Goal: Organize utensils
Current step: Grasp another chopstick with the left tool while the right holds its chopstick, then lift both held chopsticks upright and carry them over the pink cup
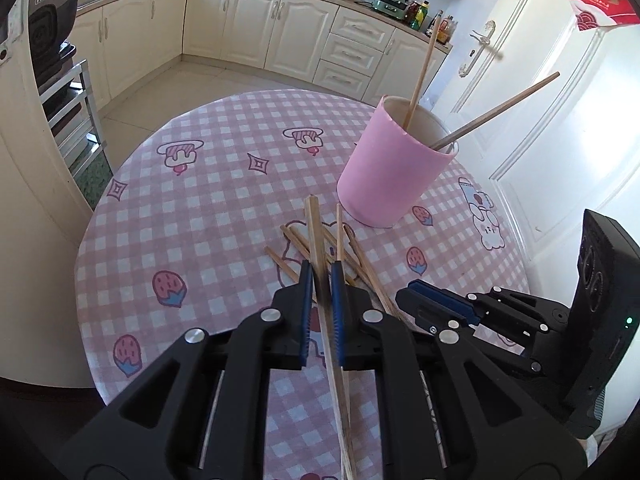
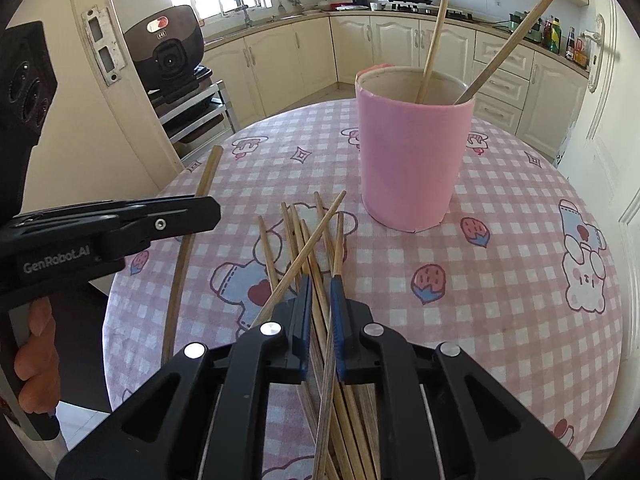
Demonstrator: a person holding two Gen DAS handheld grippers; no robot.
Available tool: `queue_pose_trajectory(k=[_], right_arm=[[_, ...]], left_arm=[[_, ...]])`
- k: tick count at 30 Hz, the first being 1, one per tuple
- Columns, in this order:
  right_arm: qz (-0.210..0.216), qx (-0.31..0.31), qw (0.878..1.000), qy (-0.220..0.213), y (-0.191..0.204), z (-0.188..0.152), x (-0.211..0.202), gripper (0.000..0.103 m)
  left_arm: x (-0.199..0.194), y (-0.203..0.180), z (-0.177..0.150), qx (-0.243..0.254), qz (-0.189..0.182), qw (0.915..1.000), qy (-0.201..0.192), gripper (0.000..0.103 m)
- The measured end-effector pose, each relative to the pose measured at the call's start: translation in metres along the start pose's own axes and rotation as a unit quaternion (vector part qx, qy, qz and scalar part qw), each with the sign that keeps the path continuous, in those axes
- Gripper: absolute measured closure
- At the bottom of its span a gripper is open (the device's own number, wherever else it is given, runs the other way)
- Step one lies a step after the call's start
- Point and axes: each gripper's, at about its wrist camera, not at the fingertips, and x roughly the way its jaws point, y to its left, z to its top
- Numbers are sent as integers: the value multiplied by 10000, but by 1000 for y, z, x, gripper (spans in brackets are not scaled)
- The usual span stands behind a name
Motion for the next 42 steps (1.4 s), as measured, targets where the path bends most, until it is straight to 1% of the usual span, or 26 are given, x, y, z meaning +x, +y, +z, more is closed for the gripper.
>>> queue_pose_trajectory(k=[3,10,11,12,15,17,21,27,28,30,32,36,38,41,42], right_arm=[[6,77,9998,164,-6,5,14,87],[17,84,9990,435,-10,13,36,88],[1,72,9990,434,-10,15,37,91],[-13,69,9991,411,-9,16,36,98],[33,75,9993,368,-9,20,36,98],[-7,50,9995,306,-8,20,32,98],[141,127,9998,95,-9,20,15,98],[442,200,9978,-456,-6,21,-31,98],[478,187,9974,-513,-3,21,-37,98],[431,108,9978,-501,1,21,-43,98],[385,84,9982,-445,1,20,-43,98],[355,163,9989,-265,-3,17,-28,98],[342,202,9991,-176,-6,14,-21,98],[362,252,9990,-51,-11,12,-12,98],[358,263,9990,-23,-12,12,-10,98]], left_arm=[[4,6,0,-24,-14,10000,48,94],[11,11,3,-15,-6,10000,97,94],[12,11,3,-14,-14,9999,103,94],[13,11,4,-9,-16,9999,111,94],[14,11,4,3,-12,9999,119,94],[14,11,5,2,-19,9999,116,94],[6,7,6,41,-93,9999,59,94],[-18,-5,9,236,-198,9994,-136,94],[-20,-7,10,261,-192,9994,-132,94],[-21,-11,9,342,-41,9994,-92,93],[-17,-12,8,335,-43,9994,-8,93],[-2,-9,3,247,23,9993,279,93],[13,-4,1,181,62,9983,552,93],[30,5,-2,17,138,9969,778,93],[35,8,-4,-77,106,9963,850,93]])
